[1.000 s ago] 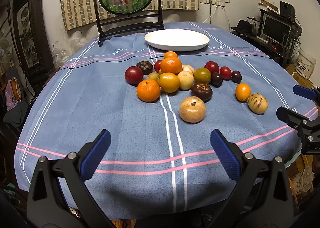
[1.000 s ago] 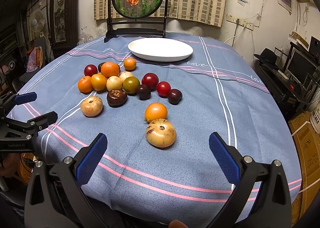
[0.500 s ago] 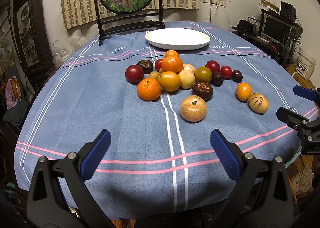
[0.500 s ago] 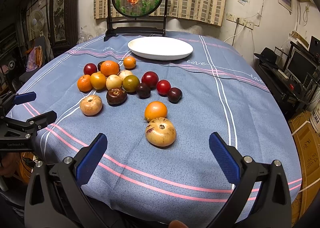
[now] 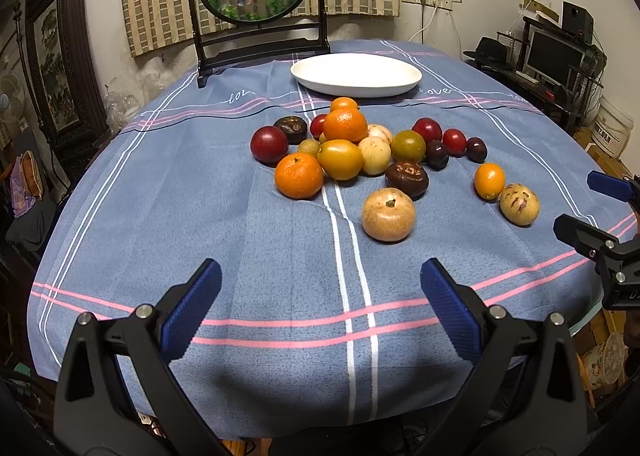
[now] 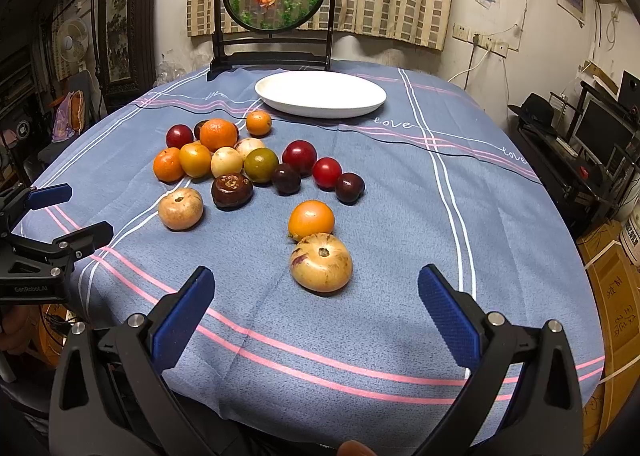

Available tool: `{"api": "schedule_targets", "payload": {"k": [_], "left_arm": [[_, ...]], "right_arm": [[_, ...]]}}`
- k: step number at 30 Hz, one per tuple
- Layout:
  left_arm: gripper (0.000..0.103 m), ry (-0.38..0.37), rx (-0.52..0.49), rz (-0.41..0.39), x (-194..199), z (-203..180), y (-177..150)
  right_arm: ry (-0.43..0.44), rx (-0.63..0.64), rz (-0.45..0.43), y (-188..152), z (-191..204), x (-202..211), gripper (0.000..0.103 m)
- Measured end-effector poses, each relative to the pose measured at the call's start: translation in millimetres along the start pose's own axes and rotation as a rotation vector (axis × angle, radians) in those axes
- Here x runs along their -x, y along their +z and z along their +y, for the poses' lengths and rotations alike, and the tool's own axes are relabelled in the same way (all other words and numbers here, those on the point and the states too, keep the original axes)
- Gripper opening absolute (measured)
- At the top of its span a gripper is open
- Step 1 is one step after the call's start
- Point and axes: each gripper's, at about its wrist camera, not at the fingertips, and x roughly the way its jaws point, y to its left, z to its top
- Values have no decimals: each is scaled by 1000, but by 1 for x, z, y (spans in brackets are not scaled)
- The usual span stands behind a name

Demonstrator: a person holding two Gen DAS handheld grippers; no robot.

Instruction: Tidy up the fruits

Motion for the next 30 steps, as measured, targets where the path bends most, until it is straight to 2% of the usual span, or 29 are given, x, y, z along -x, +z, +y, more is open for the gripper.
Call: {"api": "schedule_targets", "payload": {"k": [14,19,30], "left_arm": [[101,-9,5,21,-8,1,-5],[101,-12,8,43,-15,2,-5],[101,-39,22,55,-31,5,-5]], "right_arm": [[21,-24,22,-6,-8,-14,102],[33,-71,65,-9,-19,-29,102],[31,-45,72,-2,-18,-38,102]]}}
